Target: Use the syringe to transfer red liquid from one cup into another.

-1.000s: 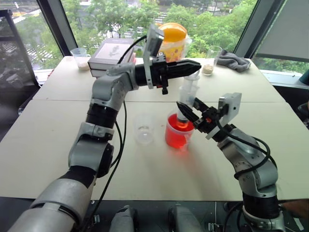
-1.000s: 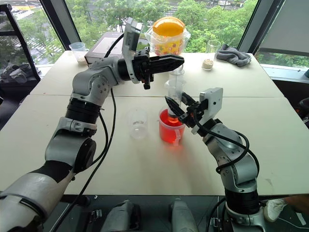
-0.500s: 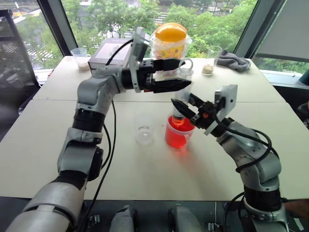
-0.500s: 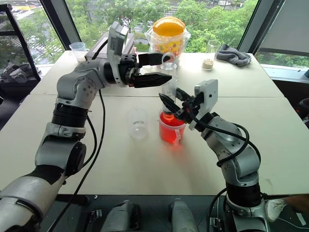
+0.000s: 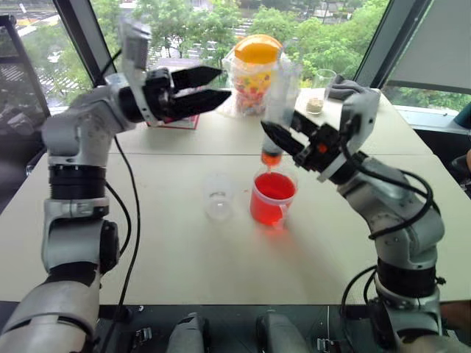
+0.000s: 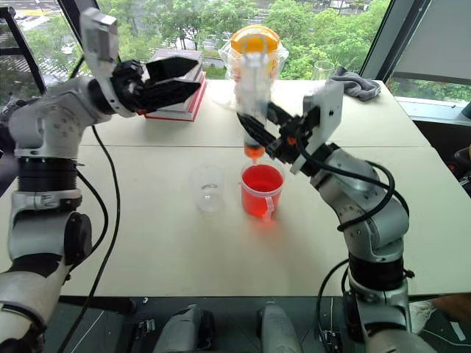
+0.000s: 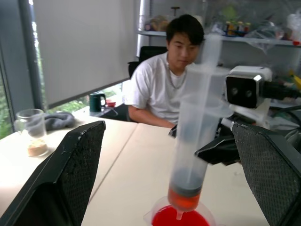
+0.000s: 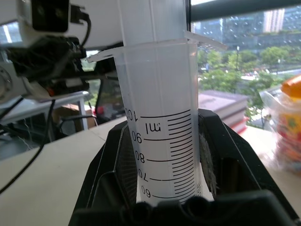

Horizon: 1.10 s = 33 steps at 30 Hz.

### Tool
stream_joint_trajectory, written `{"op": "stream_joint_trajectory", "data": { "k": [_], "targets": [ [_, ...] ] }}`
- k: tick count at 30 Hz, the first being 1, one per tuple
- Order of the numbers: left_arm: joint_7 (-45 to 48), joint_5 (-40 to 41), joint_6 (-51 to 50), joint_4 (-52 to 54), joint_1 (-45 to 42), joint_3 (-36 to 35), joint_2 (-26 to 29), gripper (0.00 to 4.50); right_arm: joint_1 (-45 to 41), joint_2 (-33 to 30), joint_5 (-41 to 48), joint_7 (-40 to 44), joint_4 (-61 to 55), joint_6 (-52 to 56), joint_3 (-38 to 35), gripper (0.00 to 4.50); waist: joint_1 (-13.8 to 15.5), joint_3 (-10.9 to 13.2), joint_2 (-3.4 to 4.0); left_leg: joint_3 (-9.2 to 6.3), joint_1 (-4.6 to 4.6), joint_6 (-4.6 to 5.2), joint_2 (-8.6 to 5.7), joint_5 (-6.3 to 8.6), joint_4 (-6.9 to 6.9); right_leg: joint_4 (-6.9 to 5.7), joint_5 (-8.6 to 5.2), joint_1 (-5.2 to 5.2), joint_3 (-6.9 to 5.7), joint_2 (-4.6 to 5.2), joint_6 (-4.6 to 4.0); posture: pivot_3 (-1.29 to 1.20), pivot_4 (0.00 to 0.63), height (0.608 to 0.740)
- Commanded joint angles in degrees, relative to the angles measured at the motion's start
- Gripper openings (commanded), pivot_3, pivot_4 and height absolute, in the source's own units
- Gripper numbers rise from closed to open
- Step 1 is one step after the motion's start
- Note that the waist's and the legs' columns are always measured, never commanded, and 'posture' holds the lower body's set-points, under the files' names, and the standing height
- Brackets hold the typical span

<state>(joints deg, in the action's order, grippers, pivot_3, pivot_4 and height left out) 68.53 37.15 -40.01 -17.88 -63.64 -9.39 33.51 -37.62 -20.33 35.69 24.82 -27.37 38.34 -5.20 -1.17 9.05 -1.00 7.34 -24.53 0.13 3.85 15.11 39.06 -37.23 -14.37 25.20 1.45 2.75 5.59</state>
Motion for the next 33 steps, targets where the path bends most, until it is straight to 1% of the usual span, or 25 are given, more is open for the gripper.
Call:
{"op": "stream_joint_trajectory", "data": {
  "k": [1, 4, 6, 10, 13, 18, 25, 33],
  "targets": [
    [-0.29, 1.34, -0.91, 1.04, -0.77, -2.65, 2.98, 4.41, -3.23, 3.55, -0.07, 1.95, 3.8, -2.98, 3.81, 1.43, 0.06, 0.0, 0.0, 0.0, 0.0, 0.0, 0.01, 0.0, -0.01, 0.0, 0.0, 0.0, 0.0, 0.0, 0.0, 0.0, 0.15, 0.74],
    [-0.19, 2.41, -2.23, 3.67, 0.2, -3.21, 5.44, 4.41, -4.66, 7.94, -3.67, 4.06, 10.6, -8.31, 8.08, 1.43, 0.02, 0.0, 0.0, 0.03, -0.01, 0.0, 0.0, 0.0, 0.01, 0.0, 0.0, 0.0, 0.0, 0.01, 0.0, 0.0, 0.15, 0.74],
    [-0.11, 3.96, -3.74, 5.52, 0.7, -3.83, 6.46, 4.41, -4.56, 9.66, -5.87, 5.37, 13.94, -11.5, 9.91, 1.43, 0.2, 0.0, 0.0, 0.05, -0.05, -0.01, 0.0, 0.0, 0.01, 0.02, 0.0, 0.0, 0.0, 0.04, 0.01, 0.0, 0.15, 0.74],
    [-0.33, 6.17, -6.2, 9.21, 2.02, -4.43, 7.76, 4.41, -2.73, 11.16, -9.05, 8.08, 19.43, -16.53, 12.29, 1.43, 0.32, 0.0, -0.01, 0.07, -0.09, -0.01, -0.01, 0.0, 0.04, 0.05, 0.01, 0.0, -0.01, 0.07, 0.01, 0.0, 0.15, 0.74],
    [-0.84, 7.2, -7.04, 10.87, 2.56, -4.57, 8.22, 4.41, -1.12, 11.66, -9.97, 8.85, 20.39, -17.68, 13.02, 1.43, 0.29, 0.0, -0.01, 0.08, -0.08, -0.01, -0.01, -0.01, 0.04, 0.05, 0.01, -0.01, -0.01, 0.07, 0.01, 0.0, 0.15, 0.74],
    [-2.41, 5.71, -4.57, 9.22, 0.62, -2.69, 5.89, 4.41, 0.69, 12.37, -10.74, 9.35, 20.34, -17.69, 13.61, 1.43, 0.13, 0.0, -0.01, 0.07, -0.05, -0.06, 0.0, -0.03, 0.04, -0.04, 0.01, 0.01, -0.01, 0.06, 0.01, 0.0, 0.15, 0.74],
    [-2.03, 2.38, -1.14, 3.56, -2.08, 1.13, 1.65, 4.41, 2.08, 13.6, -11.88, 9.01, 20.37, -17.76, 14.06, 1.43, 0.07, 0.0, -0.01, 0.07, -0.02, -0.07, -0.01, -0.04, 0.04, -0.05, 0.01, 0.01, 0.0, 0.04, 0.01, 0.0, 0.15, 0.74],
    [-1.64, -0.41, -0.79, 2.48, -1.44, 4.47, -0.16, 4.41, 2.78, 14.19, -12.69, 8.26, 19.48, -17.39, 14.06, 1.43, 0.01, 0.0, -0.01, 0.08, -0.03, -0.07, 0.0, -0.04, 0.03, -0.03, 0.01, 0.02, 0.0, 0.04, 0.01, 0.0, 0.15, 0.74]
  ]
}}
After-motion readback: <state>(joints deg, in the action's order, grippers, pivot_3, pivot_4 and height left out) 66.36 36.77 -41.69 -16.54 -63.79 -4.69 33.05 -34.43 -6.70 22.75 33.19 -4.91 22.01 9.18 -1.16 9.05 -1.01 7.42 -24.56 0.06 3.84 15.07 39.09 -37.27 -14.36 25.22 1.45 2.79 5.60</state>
